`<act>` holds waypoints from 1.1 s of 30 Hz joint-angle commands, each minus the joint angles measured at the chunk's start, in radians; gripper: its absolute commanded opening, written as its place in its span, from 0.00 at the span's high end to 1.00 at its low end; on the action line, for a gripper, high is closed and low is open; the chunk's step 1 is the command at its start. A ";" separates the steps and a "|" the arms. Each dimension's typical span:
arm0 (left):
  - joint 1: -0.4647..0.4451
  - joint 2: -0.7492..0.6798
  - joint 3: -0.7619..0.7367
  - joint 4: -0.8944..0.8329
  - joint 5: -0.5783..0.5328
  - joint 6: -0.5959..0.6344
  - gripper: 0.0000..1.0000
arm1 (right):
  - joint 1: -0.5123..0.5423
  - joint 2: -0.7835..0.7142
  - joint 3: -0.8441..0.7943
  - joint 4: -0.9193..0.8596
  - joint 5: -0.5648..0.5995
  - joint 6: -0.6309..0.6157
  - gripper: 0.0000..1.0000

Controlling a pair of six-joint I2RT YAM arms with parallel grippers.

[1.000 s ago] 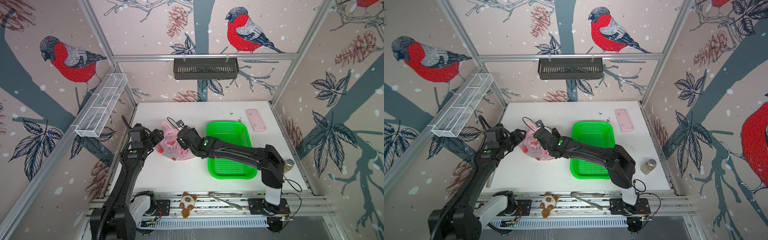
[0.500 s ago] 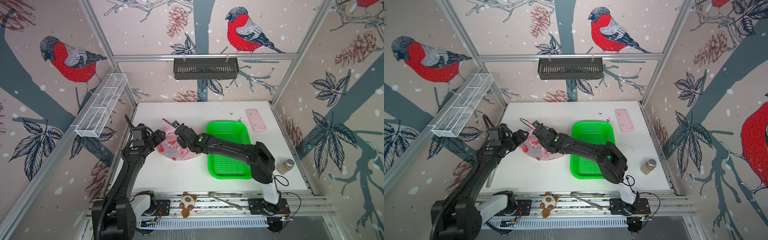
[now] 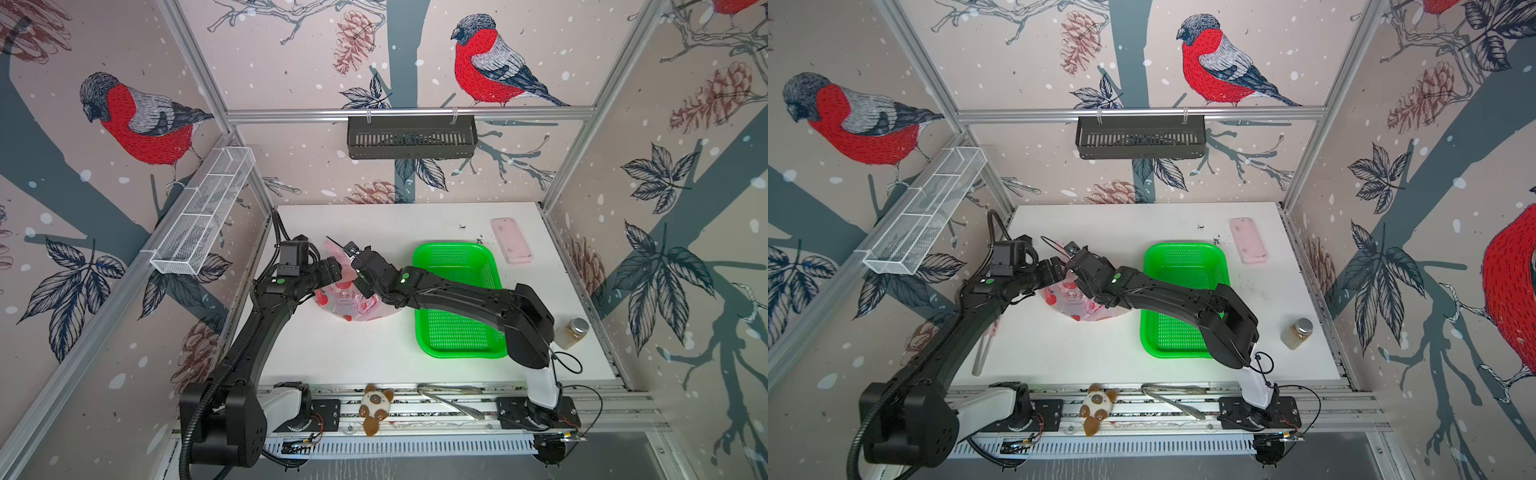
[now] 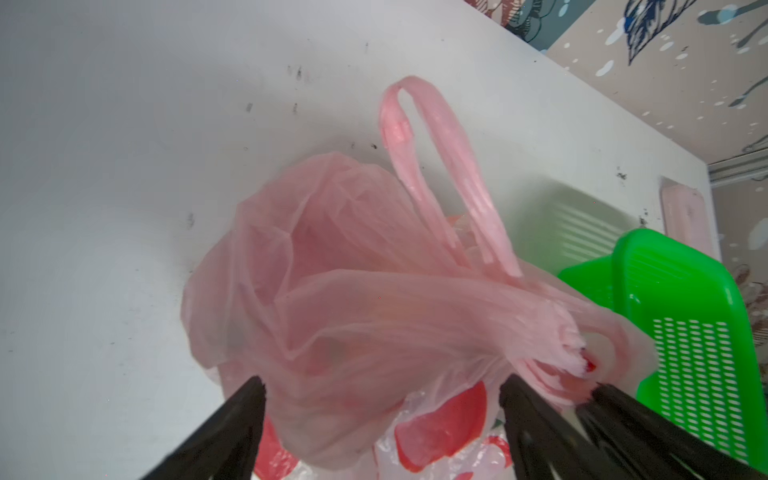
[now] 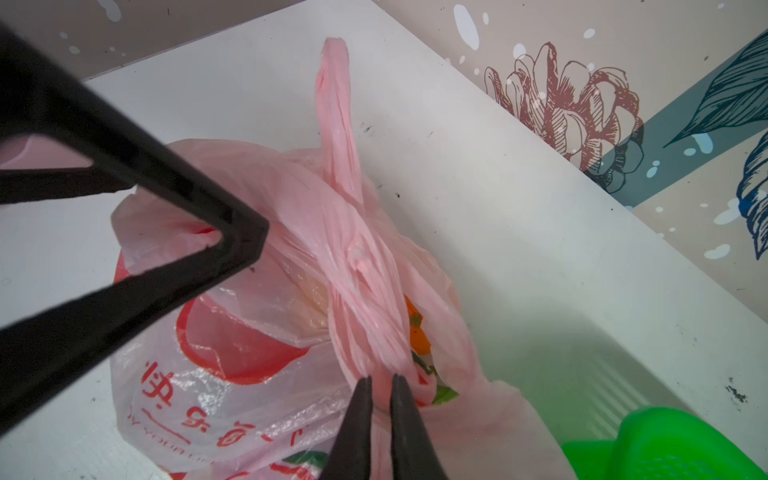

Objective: Untie the knot of the plastic bag and take out the fruit

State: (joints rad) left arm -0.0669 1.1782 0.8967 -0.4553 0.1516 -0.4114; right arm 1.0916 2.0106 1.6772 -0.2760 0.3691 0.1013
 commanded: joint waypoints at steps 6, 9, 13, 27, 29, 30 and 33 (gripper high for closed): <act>-0.020 0.072 -0.001 0.001 -0.107 0.023 0.11 | -0.010 -0.035 -0.020 0.051 -0.048 0.005 0.90; -0.020 0.099 0.023 0.027 -0.145 -0.023 0.11 | -0.011 -0.041 -0.028 0.055 -0.052 0.005 0.91; -0.021 0.112 0.030 0.088 -0.184 -0.102 0.13 | -0.014 -0.054 -0.040 0.052 -0.054 0.005 0.93; -0.016 0.040 -0.114 0.285 -0.123 -0.217 0.44 | -0.046 -0.128 -0.131 0.066 -0.055 0.030 0.95; -0.016 0.028 -0.131 0.313 -0.094 -0.219 0.45 | -0.033 -0.118 -0.113 0.050 -0.051 0.016 0.87; -0.016 0.025 -0.134 0.320 -0.078 -0.220 0.45 | -0.026 -0.110 -0.102 0.041 -0.044 0.010 0.82; -0.016 0.025 -0.136 0.322 -0.060 -0.227 0.47 | -0.012 -0.086 -0.074 0.033 -0.044 -0.002 0.67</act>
State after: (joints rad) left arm -0.0849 1.2091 0.7643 -0.1989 0.0586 -0.6205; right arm 1.0721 1.9068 1.5826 -0.2371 0.3183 0.1234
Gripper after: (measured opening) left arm 0.535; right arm 0.291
